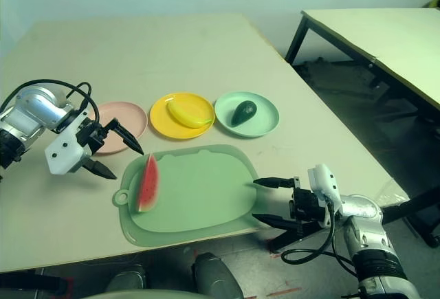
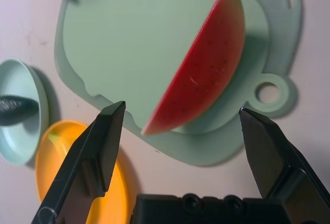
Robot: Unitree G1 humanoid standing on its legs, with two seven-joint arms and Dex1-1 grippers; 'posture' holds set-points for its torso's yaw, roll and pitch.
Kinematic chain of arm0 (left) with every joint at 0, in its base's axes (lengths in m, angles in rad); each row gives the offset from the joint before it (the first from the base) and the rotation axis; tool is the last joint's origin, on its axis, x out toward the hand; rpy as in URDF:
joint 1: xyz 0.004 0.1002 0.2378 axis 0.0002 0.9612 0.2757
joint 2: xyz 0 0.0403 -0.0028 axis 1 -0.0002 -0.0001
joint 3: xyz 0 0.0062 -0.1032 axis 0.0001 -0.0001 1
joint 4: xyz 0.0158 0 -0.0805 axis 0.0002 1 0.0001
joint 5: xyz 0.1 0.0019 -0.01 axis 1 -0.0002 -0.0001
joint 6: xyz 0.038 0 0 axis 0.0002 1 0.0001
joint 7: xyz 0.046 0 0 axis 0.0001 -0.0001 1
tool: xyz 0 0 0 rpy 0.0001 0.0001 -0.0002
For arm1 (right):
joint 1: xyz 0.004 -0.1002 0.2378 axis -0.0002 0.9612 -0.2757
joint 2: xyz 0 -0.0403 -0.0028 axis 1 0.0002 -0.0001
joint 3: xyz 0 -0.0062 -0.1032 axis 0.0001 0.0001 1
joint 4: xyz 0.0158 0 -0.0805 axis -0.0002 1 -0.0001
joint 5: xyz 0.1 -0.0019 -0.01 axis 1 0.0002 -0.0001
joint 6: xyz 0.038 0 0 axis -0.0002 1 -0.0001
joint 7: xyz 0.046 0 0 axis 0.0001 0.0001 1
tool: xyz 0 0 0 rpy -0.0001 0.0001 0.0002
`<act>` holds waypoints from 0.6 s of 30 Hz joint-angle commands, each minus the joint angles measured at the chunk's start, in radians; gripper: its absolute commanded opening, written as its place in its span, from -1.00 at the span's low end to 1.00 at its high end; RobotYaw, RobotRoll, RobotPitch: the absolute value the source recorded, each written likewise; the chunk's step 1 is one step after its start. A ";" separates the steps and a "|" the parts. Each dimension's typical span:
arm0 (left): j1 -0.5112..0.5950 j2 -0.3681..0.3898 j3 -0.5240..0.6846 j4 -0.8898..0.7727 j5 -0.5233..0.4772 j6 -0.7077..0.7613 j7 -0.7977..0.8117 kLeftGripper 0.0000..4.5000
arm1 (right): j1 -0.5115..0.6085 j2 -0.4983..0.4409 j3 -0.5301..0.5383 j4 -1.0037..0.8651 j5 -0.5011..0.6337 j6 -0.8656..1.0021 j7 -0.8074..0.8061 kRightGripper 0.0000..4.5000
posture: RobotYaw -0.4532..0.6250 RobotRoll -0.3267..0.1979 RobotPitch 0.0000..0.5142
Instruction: Place the fruits into color-matched plates.
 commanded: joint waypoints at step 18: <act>-0.032 -0.085 -0.063 0.004 -0.011 -0.099 -0.012 1.00 | -0.020 -0.021 0.035 -0.042 0.037 0.041 0.003 0.98 | -0.51 0.25 -0.92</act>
